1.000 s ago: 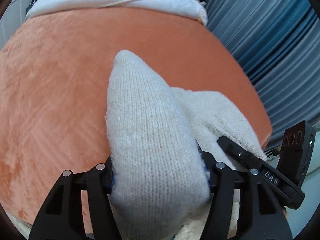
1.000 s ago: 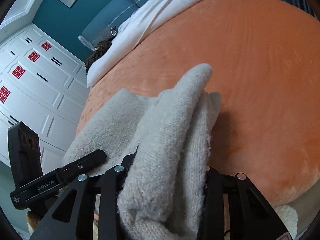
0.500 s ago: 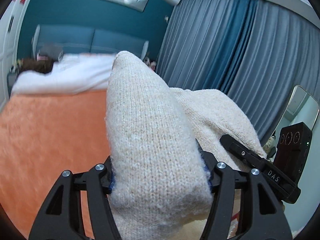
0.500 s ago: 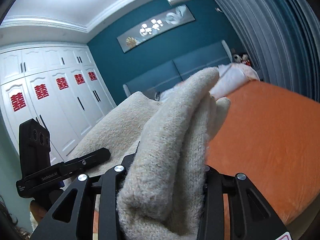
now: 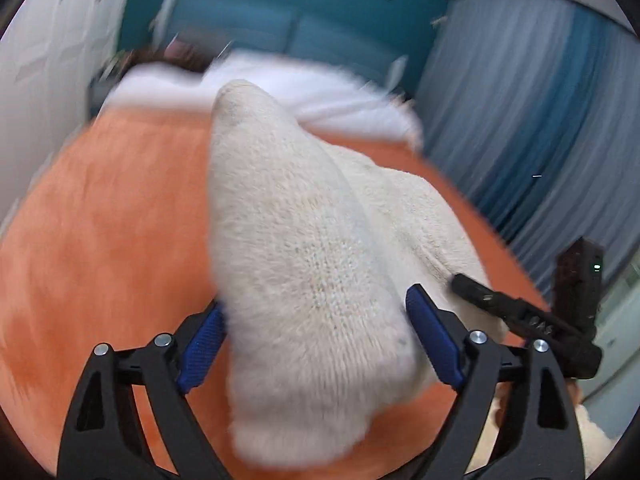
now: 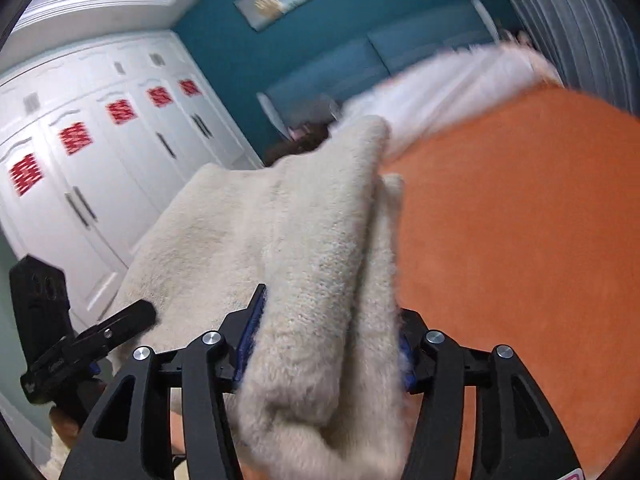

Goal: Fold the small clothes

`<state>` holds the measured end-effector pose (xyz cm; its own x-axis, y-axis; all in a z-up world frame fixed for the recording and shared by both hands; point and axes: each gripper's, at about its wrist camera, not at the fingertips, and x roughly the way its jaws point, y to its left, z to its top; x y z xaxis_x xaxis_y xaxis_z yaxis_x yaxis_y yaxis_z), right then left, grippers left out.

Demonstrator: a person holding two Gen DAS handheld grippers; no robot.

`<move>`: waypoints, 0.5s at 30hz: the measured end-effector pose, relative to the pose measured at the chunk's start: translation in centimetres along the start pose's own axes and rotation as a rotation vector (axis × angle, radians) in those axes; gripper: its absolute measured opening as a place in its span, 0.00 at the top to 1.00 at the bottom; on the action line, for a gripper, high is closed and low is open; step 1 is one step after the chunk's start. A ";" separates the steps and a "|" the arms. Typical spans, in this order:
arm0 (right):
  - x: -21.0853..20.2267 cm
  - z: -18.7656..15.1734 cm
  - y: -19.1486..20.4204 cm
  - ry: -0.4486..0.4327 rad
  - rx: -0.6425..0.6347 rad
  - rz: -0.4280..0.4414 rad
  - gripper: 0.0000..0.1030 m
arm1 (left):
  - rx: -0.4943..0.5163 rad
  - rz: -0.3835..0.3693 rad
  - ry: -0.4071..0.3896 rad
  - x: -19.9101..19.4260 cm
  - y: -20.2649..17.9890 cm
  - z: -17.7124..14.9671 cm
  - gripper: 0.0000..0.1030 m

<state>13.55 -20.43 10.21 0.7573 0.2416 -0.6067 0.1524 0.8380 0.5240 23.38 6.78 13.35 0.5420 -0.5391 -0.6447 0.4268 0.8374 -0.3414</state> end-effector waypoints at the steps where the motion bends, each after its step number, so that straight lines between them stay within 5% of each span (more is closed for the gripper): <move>1: 1.8 -1.9 -2.0 0.058 0.039 -0.052 0.50 | -0.037 0.043 0.054 1.7 2.3 -1.8 0.26; 3: 2.9 -4.6 -4.4 0.114 0.081 -0.063 0.54 | -0.167 0.087 0.151 4.6 7.2 -4.9 0.31; 7: 3.1 -3.9 -5.1 0.119 0.041 -0.085 0.48 | -0.415 -0.028 0.124 5.2 13.3 -5.5 0.22; 9: 4.4 -1.8 -4.8 0.120 0.047 -0.058 0.28 | -0.469 -0.046 0.102 5.8 14.3 -4.8 0.15; 12: 8.4 0.3 -4.7 0.164 0.074 -0.007 0.23 | -0.513 -0.096 0.094 7.9 15.0 -4.0 0.10; 15: 13.8 -0.3 -4.9 0.269 0.123 -0.011 0.23 | -0.543 -0.124 0.179 11.5 15.2 -4.0 0.10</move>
<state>23.07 -20.99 -0.93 0.5620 0.3672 -0.7412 0.2480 0.7800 0.5745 33.19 13.72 -2.00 0.3611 -0.6520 -0.6667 0.0212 0.7205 -0.6931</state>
